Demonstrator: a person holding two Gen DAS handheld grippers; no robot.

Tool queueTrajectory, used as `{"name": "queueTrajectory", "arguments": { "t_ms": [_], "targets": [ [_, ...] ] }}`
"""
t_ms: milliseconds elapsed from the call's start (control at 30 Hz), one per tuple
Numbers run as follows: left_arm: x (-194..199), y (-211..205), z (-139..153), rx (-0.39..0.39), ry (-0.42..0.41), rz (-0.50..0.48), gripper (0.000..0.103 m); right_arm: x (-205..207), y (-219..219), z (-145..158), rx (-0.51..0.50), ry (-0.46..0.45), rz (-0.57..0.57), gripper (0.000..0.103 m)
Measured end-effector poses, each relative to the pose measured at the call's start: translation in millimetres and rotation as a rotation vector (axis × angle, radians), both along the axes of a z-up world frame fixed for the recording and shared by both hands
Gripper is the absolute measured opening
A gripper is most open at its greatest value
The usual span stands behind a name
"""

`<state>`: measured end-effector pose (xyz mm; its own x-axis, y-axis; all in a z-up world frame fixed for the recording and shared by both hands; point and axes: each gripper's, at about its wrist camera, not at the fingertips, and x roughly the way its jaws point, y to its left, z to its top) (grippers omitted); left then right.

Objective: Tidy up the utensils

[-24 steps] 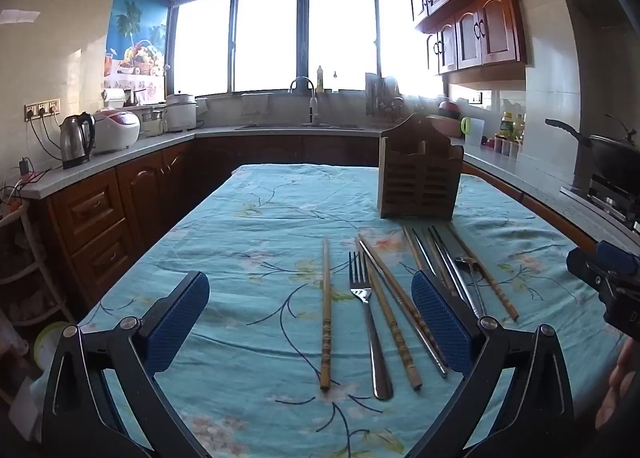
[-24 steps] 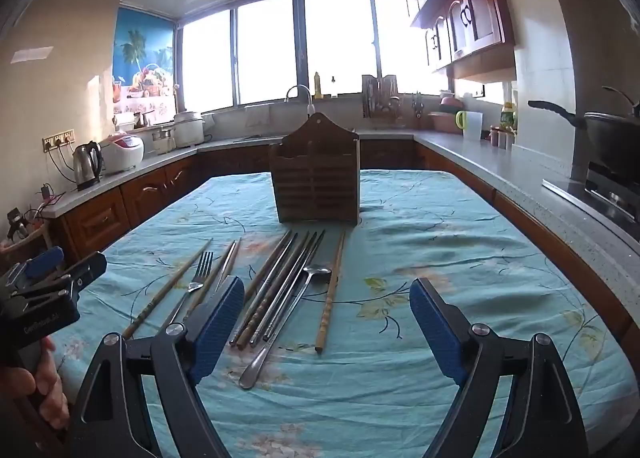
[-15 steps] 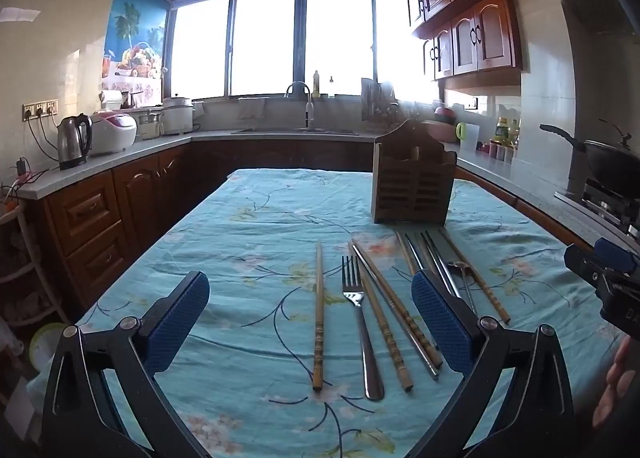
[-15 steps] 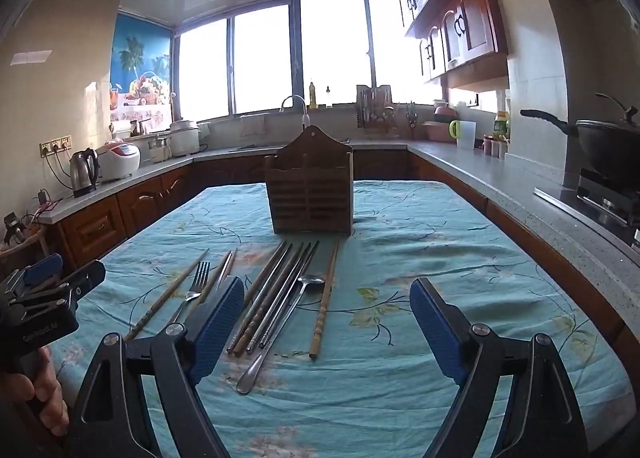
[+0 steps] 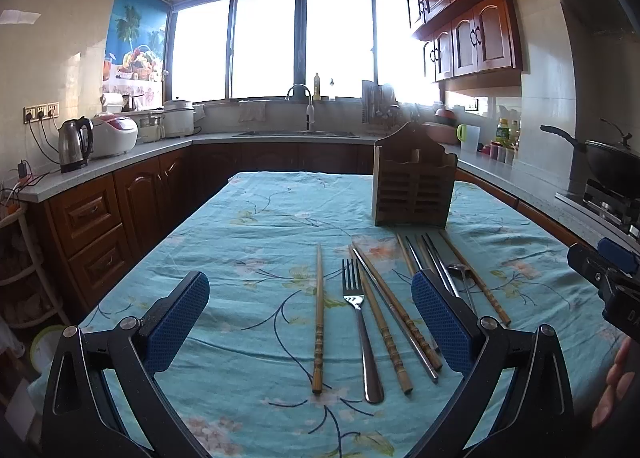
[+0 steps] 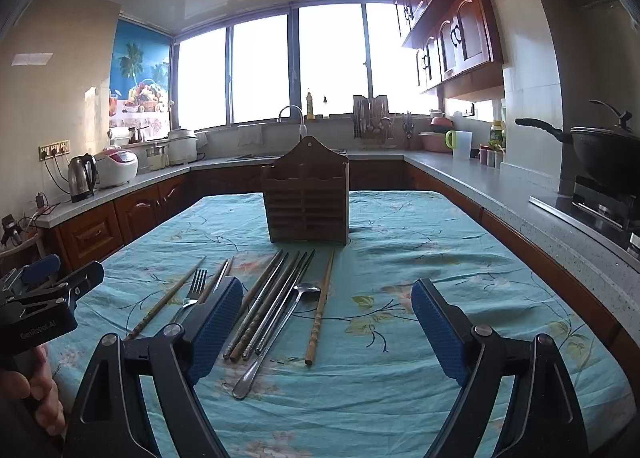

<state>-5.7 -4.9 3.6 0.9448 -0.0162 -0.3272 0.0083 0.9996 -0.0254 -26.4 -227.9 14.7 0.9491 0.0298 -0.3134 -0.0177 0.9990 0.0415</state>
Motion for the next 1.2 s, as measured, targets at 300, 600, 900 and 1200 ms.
{"name": "queueTrajectory", "arguments": {
  "t_ms": [300,600,900,1200],
  "targets": [
    [-0.9,-1.9,2.0,0.006,-0.002,-0.004,0.103,0.7,1.4,-1.0,0.006,0.002,0.006,0.089],
    [-0.8,-1.7,3.8,0.004,-0.006,-0.004,0.103,0.8,3.0,-0.2,0.009,-0.001,0.018,0.089],
    [-0.3,-2.7,4.1,0.006,-0.008,-0.008,0.103,0.2,3.6,0.9,0.014,-0.002,0.019,0.089],
    [0.1,-4.3,4.4,0.007,-0.007,-0.01,0.103,-0.7,3.8,2.5,0.02,-0.007,0.018,0.089]
  ]
}}
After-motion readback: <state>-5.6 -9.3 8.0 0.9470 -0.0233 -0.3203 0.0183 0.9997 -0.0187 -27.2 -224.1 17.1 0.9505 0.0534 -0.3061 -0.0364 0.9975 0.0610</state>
